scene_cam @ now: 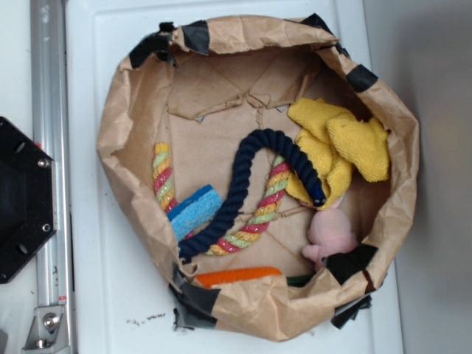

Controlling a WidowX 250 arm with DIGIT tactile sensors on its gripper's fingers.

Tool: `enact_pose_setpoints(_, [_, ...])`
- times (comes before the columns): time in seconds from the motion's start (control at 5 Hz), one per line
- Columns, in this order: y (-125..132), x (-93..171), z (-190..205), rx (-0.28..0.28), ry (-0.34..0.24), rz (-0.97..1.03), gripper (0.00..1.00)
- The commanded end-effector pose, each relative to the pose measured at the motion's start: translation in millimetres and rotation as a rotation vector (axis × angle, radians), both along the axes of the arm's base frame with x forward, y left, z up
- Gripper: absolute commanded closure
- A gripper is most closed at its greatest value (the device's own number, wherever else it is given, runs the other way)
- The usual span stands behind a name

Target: Grab the blue rope.

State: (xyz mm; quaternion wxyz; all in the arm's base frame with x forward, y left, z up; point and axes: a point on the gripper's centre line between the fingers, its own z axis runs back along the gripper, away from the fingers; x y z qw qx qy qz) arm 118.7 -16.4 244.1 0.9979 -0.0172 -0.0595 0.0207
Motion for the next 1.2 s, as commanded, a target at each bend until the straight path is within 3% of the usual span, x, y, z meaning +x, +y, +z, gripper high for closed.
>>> enact_pose_setpoints(0.0, [0.0, 0.0, 0.0, 0.0, 0.0, 0.0, 0.0])
enact_pose_setpoints(0.2, [11.4, 50.0, -26.1, 0.068, 0.024, -0.018, 0.0])
enact_pose_setpoints(0.4, [25.9, 101.9, -50.5, 0.099, -0.071, -0.013, 0.0])
enact_pose_setpoints(0.6, [35.2, 136.7, -77.2, 0.124, -0.088, -0.03, 0.0])
enact_pose_setpoints(1.0, [46.9, 178.1, -175.4, 0.119, 0.042, -0.143, 0.0])
